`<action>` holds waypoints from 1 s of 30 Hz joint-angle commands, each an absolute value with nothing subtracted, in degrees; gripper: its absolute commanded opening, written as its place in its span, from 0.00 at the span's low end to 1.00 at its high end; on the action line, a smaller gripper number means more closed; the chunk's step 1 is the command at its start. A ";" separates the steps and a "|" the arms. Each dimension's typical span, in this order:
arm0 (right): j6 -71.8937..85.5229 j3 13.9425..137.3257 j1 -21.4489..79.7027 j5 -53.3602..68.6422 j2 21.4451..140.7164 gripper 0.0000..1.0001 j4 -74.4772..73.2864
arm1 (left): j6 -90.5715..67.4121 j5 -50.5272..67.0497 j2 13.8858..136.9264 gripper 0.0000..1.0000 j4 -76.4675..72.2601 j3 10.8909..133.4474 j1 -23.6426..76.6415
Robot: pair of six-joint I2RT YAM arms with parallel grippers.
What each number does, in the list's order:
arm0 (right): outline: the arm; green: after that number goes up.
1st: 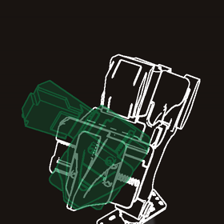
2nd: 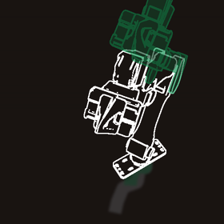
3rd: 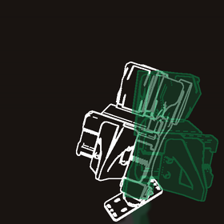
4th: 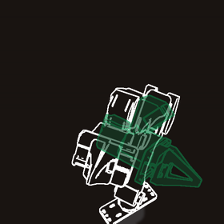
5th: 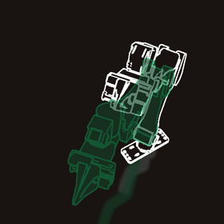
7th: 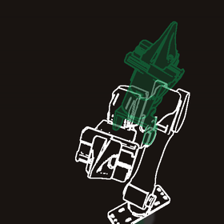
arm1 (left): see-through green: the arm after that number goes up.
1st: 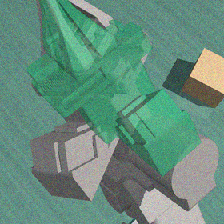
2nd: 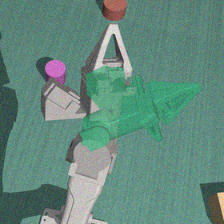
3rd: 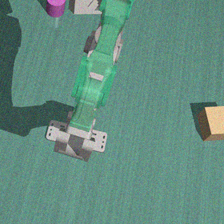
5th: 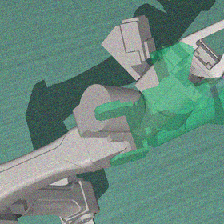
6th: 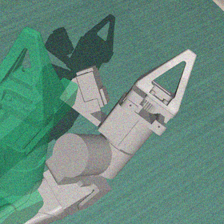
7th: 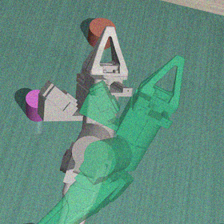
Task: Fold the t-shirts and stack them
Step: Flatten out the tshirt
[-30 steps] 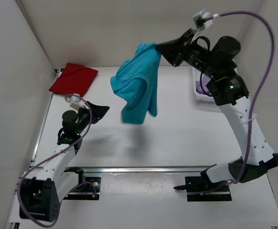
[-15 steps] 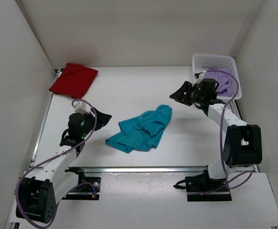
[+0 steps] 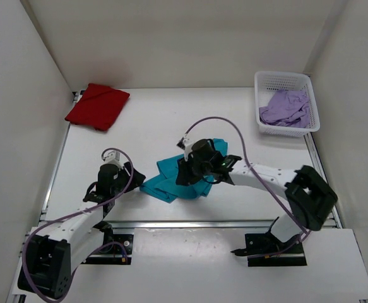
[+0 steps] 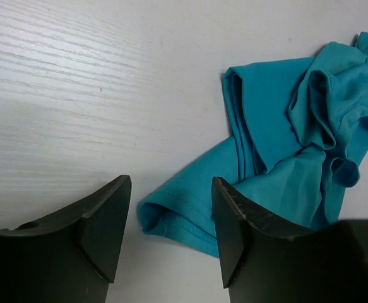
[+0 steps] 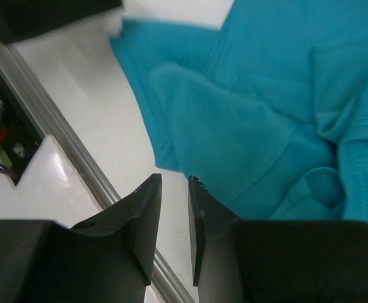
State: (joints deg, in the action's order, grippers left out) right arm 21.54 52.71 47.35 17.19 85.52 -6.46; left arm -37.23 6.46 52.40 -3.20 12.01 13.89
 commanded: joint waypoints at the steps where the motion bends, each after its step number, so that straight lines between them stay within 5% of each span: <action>1: 19.87 54.57 47.73 19.75 90.52 0.24 -3.96 | -35.59 3.95 50.71 0.65 -2.11 10.99 13.45; 3: 18.20 57.11 48.78 19.51 93.77 0.37 -3.17 | -35.94 5.88 51.23 0.65 -2.72 9.85 12.75; 8: 15.39 63.96 49.92 19.69 101.50 0.45 -5.36 | -36.12 5.54 53.08 0.64 -3.25 9.23 14.41; 16: 11.26 72.85 51.59 20.47 108.19 0.47 -10.54 | -37.62 5.01 56.16 0.60 -6.94 8.17 17.49; 27: 5.63 81.73 53.52 19.87 117.15 0.47 -19.33 | -38.84 6.59 57.49 0.32 -9.93 8.00 17.14; 30: 5.36 82.87 54.22 18.90 118.47 0.36 -20.74 | -38.93 6.68 57.48 0.23 -10.37 8.08 16.62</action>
